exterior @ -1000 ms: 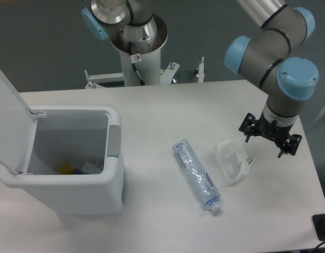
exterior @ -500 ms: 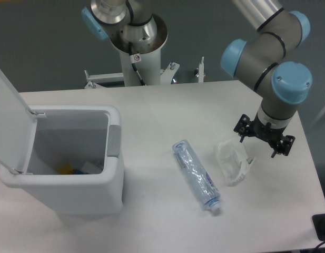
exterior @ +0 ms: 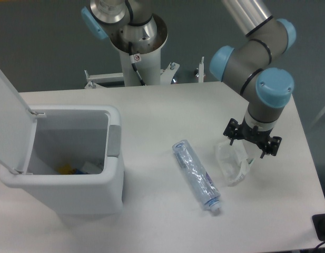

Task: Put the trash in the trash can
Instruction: 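Move the open gripper down over the crumpled clear plastic wrapper, then close the gripper on the crumpled clear plastic wrapper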

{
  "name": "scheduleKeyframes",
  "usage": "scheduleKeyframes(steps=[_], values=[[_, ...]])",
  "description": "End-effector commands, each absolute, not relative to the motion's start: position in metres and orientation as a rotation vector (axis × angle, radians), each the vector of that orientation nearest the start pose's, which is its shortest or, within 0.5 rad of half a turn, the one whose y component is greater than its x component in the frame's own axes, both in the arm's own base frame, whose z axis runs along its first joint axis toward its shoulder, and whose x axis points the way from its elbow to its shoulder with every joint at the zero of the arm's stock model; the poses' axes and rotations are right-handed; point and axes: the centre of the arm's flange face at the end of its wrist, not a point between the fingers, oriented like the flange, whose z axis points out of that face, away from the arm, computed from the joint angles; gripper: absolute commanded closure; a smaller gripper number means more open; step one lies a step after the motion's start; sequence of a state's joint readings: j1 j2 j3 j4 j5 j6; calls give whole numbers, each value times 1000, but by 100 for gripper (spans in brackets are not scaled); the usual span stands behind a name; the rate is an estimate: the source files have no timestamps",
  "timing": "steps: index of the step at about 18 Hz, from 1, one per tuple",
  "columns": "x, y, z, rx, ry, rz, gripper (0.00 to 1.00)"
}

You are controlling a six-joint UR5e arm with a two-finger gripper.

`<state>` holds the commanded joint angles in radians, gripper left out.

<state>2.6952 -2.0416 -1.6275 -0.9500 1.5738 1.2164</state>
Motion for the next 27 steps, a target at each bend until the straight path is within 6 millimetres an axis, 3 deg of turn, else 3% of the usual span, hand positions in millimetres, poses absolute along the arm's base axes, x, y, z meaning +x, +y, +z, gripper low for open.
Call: scheduleKeyframes(steps=[2,4,17,18,20,22,24,25,27], values=[[-526,411,229,-3087,156,174,0],[-519,420,219,-3095,175,157,0],[-510,410,204,-3224,184,207,0],[-510,409,205,-3236,177,218,5],[-510,410,205,-3237,157,220,29],[-509,409,205,-3239,135,217,67],[-509,410,205,-3235,103,219,92],[-507,411,205,-3233,105,218,100],[-508,412,209,-3222,104,225,100]])
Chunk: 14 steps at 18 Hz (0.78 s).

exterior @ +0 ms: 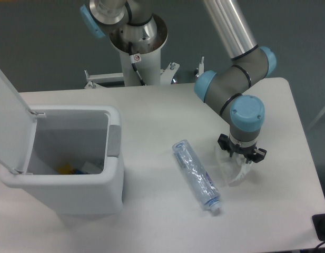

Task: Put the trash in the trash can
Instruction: 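Close the gripper on the crumpled clear plastic wrapper, then lift the wrapper and carry it over the open trash can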

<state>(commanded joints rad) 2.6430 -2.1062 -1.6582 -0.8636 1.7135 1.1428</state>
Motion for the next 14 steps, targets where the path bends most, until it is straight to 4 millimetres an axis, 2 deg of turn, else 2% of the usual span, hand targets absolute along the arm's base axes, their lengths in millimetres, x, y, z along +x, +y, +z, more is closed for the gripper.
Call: scheduleKeyframes(steps=[8,11,14], values=[[-512,411,230,-3189,91,257,100],[-517,415,255,-3129,28,292,100],[-529,424,278,-3057,-156,329,100]])
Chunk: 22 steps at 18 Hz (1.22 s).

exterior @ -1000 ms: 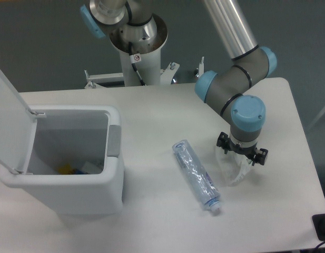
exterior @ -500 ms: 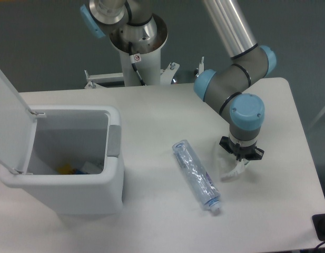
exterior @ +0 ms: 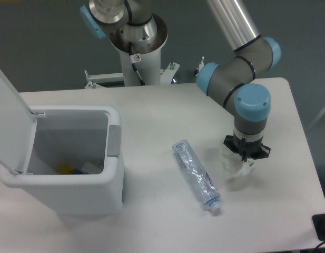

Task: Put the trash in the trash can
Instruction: 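Lift the wrapper and carry it over the open trash can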

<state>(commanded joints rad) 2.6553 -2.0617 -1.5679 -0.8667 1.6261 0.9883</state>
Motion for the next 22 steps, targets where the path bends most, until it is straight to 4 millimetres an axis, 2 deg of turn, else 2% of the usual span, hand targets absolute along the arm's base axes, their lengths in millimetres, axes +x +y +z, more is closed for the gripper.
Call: scheduleKeyframes(steps=[3,9,12,14,16,17,20,22], values=[[-529,434,287,-2954,-340,261,100],[-533,443,321,-2833,-493,254,100],[-528,456,353,-2722,-553,219,100],[-508,467,386,-2615,-574,148,100],[-472,482,422,-2542,-550,107,100],[-452,491,436,-2528,-525,105,100],[-412,512,463,-2477,-505,63,100],[-370,526,496,-2427,-467,27,100]])
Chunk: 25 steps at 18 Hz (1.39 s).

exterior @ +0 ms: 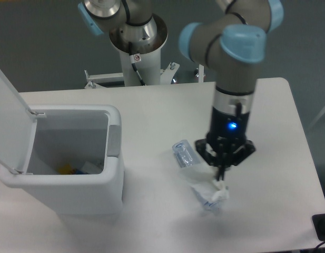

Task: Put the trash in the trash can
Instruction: 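Lift the wrapper and carry it over the open trash can, then open the gripper to drop the wrapper into the trash can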

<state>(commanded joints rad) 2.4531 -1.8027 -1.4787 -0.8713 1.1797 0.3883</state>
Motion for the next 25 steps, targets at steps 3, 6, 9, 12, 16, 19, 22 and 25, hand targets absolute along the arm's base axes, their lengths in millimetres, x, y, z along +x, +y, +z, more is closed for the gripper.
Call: scheduleKeyframes(steps=[3,6,9,12,16,19,22,25], values=[[-327,537,520,-2399,-440,9,100],[-295,538,546,-2364,-424,-1,100],[-267,533,571,-2323,-394,-24,100],[-226,548,564,-2348,-322,-66,100],[-189,551,538,-2398,-247,-108,90],[-177,541,503,-2462,-83,-94,69],[-175,539,504,-2460,-55,-82,45],[-200,535,514,-2446,-82,-42,0]])
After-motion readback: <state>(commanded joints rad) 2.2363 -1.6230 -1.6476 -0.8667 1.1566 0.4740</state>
